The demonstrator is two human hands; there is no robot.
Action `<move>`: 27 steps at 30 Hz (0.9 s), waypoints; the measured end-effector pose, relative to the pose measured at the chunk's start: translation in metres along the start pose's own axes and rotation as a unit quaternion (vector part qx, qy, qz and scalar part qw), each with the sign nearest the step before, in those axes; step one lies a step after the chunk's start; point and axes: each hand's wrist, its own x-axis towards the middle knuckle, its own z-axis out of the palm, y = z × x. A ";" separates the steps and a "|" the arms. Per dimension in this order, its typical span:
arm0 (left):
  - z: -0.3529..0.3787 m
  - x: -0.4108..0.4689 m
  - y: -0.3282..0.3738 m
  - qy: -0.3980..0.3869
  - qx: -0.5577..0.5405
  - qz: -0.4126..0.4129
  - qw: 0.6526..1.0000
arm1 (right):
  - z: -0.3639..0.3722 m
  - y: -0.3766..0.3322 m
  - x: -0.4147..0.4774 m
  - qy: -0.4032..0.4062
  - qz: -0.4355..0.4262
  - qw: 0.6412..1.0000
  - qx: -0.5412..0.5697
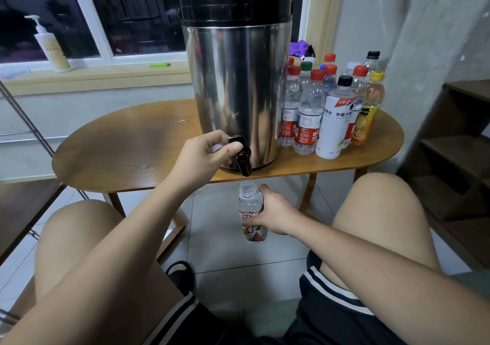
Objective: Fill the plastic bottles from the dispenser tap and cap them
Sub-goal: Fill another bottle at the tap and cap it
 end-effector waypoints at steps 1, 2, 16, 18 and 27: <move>0.000 -0.003 -0.002 0.013 -0.002 -0.005 1.000 | 0.000 0.001 0.000 0.001 -0.001 1.000 0.001; 0.000 -0.006 -0.005 0.025 -0.009 -0.010 1.000 | -0.001 0.001 0.000 0.003 -0.002 1.000 0.003; 0.009 -0.031 -0.042 -0.074 0.123 -0.062 0.988 | 0.000 -0.004 -0.008 -0.013 -0.012 0.999 0.034; 0.012 -0.034 -0.045 -0.102 0.117 -0.046 0.987 | 0.000 -0.004 -0.009 -0.014 -0.016 0.999 0.033; 0.023 -0.040 -0.035 -0.036 0.013 -0.042 0.998 | 0.002 -0.006 -0.014 -0.030 -0.020 0.999 0.037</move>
